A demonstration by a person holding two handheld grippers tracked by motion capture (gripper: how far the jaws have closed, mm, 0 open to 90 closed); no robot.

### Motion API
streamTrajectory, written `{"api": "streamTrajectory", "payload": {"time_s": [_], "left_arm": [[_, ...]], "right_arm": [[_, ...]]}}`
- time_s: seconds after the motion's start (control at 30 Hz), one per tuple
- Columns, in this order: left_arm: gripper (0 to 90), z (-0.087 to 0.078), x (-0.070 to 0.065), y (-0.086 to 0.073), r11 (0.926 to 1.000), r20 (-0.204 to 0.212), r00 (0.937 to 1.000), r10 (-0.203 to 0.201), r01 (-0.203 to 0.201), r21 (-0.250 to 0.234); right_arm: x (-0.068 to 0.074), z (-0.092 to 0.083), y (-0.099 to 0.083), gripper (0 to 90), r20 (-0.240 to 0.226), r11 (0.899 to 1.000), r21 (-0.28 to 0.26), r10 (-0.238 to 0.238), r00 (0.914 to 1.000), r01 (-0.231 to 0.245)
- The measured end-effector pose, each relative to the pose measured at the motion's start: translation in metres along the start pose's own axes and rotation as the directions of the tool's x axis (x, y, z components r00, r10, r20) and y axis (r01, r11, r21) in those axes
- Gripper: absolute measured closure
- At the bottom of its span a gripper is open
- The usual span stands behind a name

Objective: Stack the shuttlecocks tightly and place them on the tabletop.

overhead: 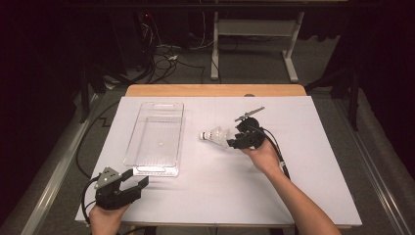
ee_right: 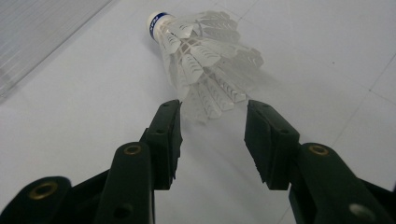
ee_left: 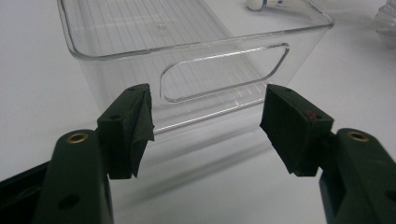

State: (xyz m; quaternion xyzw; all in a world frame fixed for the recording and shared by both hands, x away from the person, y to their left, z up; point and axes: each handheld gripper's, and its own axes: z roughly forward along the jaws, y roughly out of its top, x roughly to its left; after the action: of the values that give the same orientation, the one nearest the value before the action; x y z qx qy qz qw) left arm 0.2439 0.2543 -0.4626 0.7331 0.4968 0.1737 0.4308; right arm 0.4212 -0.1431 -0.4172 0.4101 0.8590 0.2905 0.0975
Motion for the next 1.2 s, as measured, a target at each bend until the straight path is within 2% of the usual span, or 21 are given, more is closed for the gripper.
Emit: {"api": "streamTrajectory", "payload": {"time_s": [1.2], "left_arm": [[34.7,0.000,0.000,0.000,1.0000,0.001,1.0000,-0.004,0.004,-0.003]], "right_arm": [[-0.009,-0.024,-0.016,56.1,0.039,1.000,-0.003,0.014,0.9991,-0.014]]}}
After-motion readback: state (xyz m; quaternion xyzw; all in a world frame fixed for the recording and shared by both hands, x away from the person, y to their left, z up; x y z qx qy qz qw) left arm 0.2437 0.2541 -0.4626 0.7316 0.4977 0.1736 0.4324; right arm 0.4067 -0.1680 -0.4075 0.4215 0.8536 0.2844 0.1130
